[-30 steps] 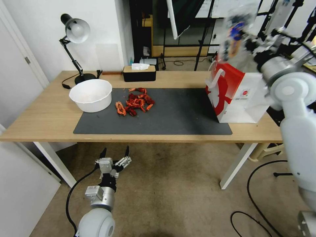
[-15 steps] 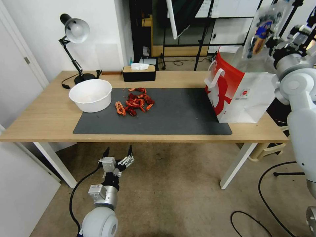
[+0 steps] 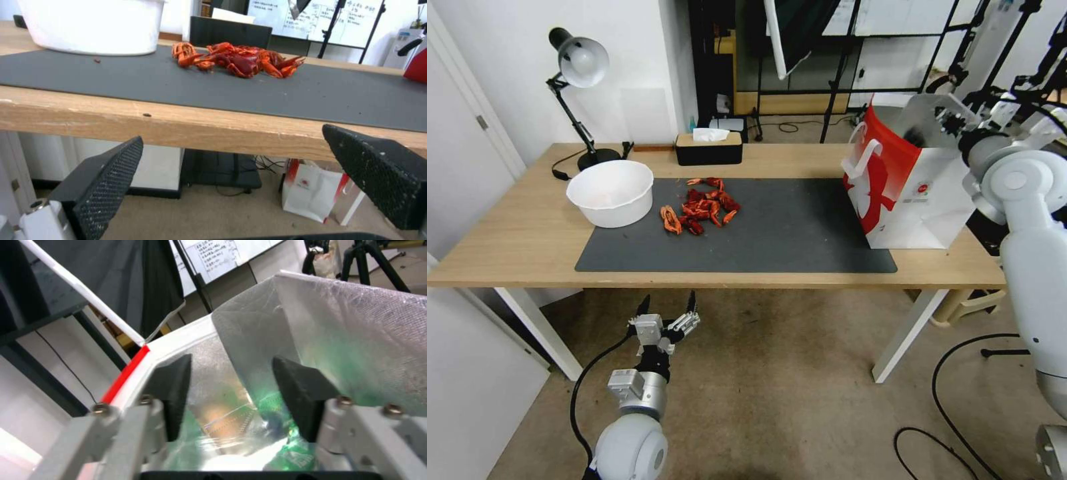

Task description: Close the takeout container lid, then place the container into the takeout bag.

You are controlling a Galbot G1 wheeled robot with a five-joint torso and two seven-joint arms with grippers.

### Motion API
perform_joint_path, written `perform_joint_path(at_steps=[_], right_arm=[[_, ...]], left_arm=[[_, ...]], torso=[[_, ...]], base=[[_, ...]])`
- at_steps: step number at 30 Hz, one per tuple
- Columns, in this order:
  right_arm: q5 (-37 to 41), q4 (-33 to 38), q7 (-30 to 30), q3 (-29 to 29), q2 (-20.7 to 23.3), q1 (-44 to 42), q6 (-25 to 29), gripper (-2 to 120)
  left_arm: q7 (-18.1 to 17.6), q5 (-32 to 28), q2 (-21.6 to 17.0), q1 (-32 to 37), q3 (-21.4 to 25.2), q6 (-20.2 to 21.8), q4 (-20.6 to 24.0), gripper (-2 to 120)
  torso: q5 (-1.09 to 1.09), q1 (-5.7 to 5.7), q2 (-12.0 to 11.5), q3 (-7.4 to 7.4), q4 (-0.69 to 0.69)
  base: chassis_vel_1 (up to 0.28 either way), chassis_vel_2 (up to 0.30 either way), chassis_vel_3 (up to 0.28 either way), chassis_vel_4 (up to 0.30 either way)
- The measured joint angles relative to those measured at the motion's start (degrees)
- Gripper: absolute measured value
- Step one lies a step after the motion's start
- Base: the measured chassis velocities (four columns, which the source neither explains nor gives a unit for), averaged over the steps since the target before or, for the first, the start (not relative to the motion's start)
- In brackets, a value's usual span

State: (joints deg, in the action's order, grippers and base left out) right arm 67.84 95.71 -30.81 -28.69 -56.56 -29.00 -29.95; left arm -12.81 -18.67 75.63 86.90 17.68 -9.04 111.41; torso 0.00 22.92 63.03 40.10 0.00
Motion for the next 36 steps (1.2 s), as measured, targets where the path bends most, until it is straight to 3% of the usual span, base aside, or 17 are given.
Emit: perform_joint_path(at_steps=[3, 4, 12, 25, 36], right_arm=[[0.00, 0.12, 0.41, 0.06, 0.26, 0.00, 0.03, 62], [-0.07, 0.69, 1.54, 0.15, 0.55, -0.03, 0.56, 74], [-5.14, 5.95, 8.18, 1.31, 1.50, -2.00, 2.86, 99], [-11.68, 17.58, 18.28, 2.20, 3.26, -9.03, 5.16, 100], [-22.96, 24.83, 22.49, 1.12, 2.27, -27.98, 10.40, 100]], left_arm=[[-0.07, -0.28, -0.17, -0.28, 0.01, 0.22, 0.03, 100], [-0.10, -0.62, -0.21, -0.49, 0.07, 0.42, 0.06, 100], [0.04, -1.06, -0.09, -1.04, 0.18, 0.51, -0.13, 100], [1.56, -1.70, 0.37, -0.95, 0.71, -0.54, -0.35, 100], [2.52, -2.06, 0.35, -0.77, 1.20, -1.50, -0.70, 100]], torso=[[-0.01, 0.00, 0.00, 0.00, 0.00], [0.00, 0.00, 0.00, 0.00, -0.01], [-0.01, 0.00, 0.00, 0.00, 0.00], [-0.02, 0.00, 0.00, 0.00, 0.00], [-0.02, -0.01, 0.00, -0.01, -0.01]], base=[[0.000, 0.000, 0.000, 0.000], [0.000, 0.000, 0.000, 0.000], [0.000, 0.000, 0.000, 0.000], [0.000, 0.000, 0.000, 0.000], [0.000, 0.000, 0.000, 0.000]])
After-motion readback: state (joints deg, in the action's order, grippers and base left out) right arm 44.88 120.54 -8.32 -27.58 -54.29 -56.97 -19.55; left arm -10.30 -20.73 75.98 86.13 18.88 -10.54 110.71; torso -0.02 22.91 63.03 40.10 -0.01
